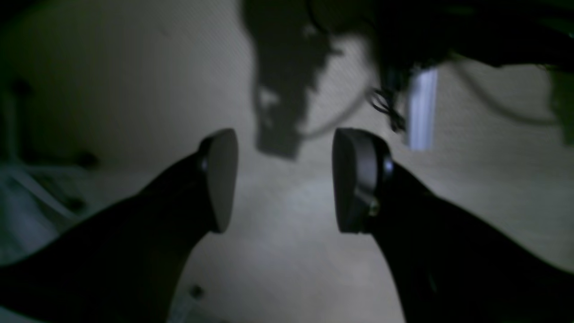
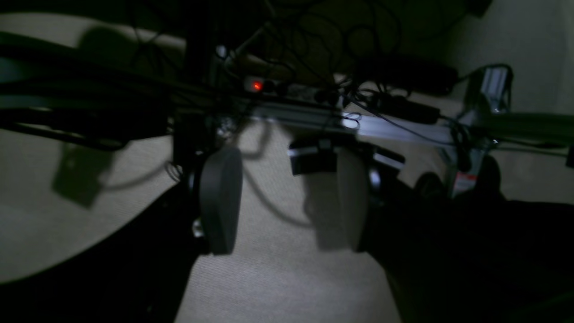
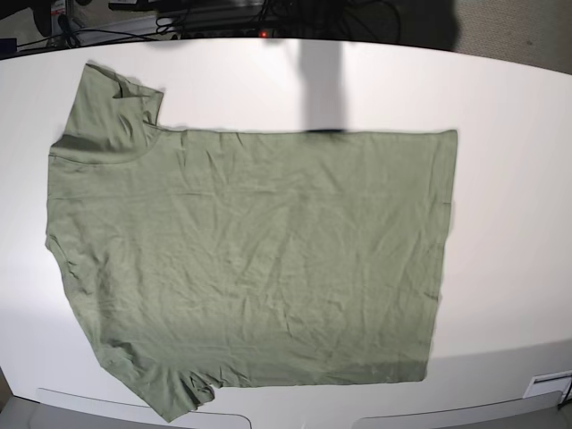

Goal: Fold the T-shirt properly
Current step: 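Move both grippers down to the shoulder edge of the green T-shirt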

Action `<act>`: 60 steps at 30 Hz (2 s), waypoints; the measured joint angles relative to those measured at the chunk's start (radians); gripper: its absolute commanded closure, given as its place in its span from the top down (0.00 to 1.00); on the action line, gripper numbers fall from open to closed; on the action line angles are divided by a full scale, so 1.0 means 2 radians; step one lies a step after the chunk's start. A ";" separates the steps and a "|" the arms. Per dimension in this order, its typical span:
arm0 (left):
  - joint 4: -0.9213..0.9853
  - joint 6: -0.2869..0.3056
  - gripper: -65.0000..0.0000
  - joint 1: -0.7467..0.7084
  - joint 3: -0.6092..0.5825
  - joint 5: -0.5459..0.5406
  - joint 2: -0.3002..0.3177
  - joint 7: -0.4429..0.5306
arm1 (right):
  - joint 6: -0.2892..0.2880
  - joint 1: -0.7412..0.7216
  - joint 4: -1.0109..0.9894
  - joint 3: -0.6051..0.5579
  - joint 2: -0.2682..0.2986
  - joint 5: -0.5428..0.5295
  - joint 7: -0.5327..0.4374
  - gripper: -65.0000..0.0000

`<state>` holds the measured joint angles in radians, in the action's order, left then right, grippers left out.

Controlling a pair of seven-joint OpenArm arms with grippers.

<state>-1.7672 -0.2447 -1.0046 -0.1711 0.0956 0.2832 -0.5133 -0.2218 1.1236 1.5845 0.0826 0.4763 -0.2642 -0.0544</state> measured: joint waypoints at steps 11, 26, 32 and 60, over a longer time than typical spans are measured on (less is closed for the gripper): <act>-0.113 -0.006 0.51 -0.021 0.000 0.074 0.000 -0.050 | -0.004 0.051 0.131 0.084 0.002 0.001 0.002 0.53; -0.183 -0.005 0.51 0.018 0.000 0.148 -0.001 -0.070 | -0.006 0.019 0.217 0.129 0.025 0.000 0.006 0.53; -0.183 -0.004 0.51 0.057 0.000 0.213 0.000 -0.071 | -0.006 -0.030 0.217 0.129 0.024 0.000 0.009 0.53; -0.168 0.142 0.49 0.111 -0.002 0.296 0.170 0.069 | -0.024 -0.078 0.217 0.128 0.044 0.381 -0.010 0.53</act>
<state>-2.1029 0.0383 -0.7830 -0.1761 0.6880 0.6239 -0.3748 -0.2707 0.9676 2.0178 0.3393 0.5636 0.4969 -0.0734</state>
